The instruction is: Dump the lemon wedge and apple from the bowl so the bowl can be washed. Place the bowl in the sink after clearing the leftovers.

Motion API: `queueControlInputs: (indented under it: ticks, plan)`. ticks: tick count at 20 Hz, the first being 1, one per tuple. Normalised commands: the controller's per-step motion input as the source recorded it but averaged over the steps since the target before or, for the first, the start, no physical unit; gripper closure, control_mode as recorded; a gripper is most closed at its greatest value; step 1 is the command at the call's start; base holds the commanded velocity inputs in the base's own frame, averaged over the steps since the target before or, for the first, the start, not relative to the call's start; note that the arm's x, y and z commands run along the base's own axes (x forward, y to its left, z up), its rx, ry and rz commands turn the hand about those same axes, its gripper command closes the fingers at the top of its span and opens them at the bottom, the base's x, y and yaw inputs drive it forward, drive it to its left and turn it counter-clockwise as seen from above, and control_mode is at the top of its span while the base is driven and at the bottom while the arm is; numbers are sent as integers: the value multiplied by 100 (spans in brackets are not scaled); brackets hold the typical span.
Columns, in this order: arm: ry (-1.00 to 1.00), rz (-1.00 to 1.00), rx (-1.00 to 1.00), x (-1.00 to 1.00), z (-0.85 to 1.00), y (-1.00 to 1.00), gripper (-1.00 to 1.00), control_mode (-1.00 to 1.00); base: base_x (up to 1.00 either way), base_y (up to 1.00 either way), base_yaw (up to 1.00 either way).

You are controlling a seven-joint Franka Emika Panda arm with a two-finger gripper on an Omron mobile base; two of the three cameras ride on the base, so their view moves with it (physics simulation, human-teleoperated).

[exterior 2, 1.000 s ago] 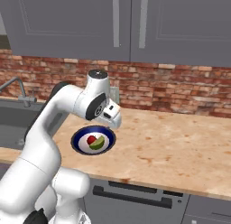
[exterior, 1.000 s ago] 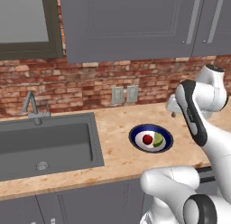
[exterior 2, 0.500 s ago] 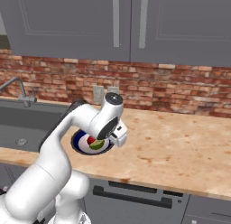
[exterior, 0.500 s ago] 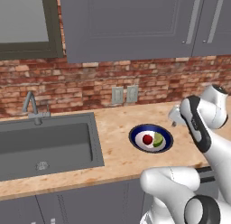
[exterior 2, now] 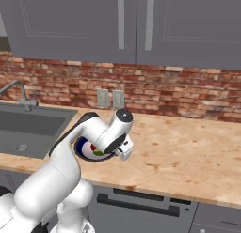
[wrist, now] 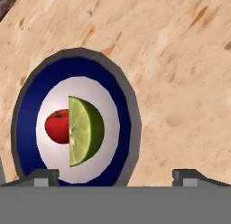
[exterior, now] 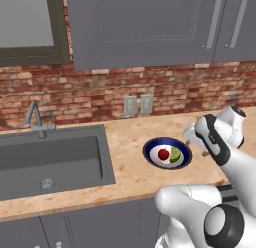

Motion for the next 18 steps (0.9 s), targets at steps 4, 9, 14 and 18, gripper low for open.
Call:
queueControlInputs:
  ticks: [4, 9, 14, 18]
  plan:
    - [6, 0, 6, 38, -48, -6, -100, -100, 0, 0, 0]
    - [1, 0, 1, 18, -14, -7, -100, -100, 0, 0, 0]
    - [2, 0, 0, 6, -25, -31, -100, -100, 0, 0, 0]
    - [5, 0, 0, 9, -33, -9, -100, -100, 0, 0, 0]
